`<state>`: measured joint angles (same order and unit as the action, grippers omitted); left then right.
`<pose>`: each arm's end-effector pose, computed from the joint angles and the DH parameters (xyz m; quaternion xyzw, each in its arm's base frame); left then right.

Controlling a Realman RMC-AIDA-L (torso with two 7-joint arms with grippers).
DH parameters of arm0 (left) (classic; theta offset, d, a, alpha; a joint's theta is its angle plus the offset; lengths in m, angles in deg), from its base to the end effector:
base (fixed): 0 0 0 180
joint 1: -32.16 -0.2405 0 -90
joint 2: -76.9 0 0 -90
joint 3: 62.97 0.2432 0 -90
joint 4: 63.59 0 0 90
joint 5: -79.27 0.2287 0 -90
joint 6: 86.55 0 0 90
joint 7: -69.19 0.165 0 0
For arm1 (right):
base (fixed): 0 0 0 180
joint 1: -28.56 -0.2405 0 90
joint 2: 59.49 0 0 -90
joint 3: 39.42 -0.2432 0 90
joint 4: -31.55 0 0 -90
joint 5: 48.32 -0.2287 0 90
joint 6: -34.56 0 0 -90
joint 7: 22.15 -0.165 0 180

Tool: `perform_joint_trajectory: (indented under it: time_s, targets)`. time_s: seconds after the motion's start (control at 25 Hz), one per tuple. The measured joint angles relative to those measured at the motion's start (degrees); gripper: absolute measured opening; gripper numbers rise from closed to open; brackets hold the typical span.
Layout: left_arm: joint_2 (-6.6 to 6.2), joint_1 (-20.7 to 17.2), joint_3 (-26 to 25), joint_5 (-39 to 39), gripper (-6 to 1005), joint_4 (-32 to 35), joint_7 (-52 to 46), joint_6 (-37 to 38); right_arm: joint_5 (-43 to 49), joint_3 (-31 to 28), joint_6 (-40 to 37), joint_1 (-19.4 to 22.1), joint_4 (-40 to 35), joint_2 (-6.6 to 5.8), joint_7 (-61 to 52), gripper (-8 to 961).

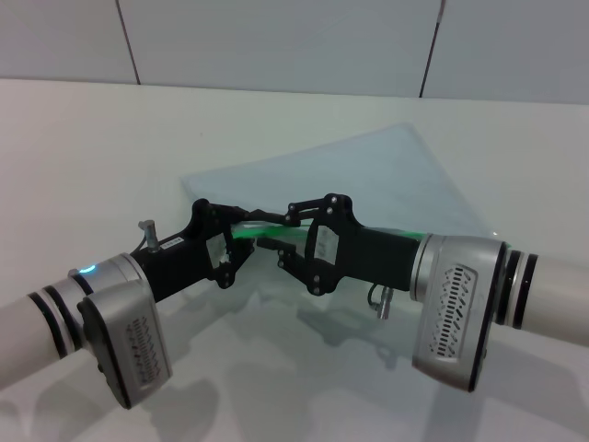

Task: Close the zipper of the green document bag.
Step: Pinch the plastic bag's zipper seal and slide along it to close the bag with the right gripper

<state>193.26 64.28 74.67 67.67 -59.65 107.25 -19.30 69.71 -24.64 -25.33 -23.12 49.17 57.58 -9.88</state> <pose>-0.2866 0.3409 -0.0858 -0.8311 0.3637 -0.0395 0.4188 0.1708 0.3475 -0.1609 -0.9151 -0.2497 0.1922 0.2518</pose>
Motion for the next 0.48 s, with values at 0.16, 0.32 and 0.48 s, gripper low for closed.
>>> perform_joint_trajectory:
  time_s: [0.16, 0.32, 0.48]
  targets:
    - [0.0, 0.0, 0.0, 0.0, 57, -0.1, -0.1, 0.0, 0.0, -0.1, 0.0, 0.1, 0.5, 0.0, 1.9, 224]
    - [0.0, -0.1, 0.0, 0.0, 57, -0.2, -0.1, 0.0, 0.0, -0.1, -0.1, 0.2, 0.8, 0.0, 2.4, 213]
    - [0.0, -0.1, 0.0, 0.0, 57, -0.2, -0.1, -0.1, 0.0, -0.1, -0.1, 0.2, 0.8, 0.0, 2.5, 183]
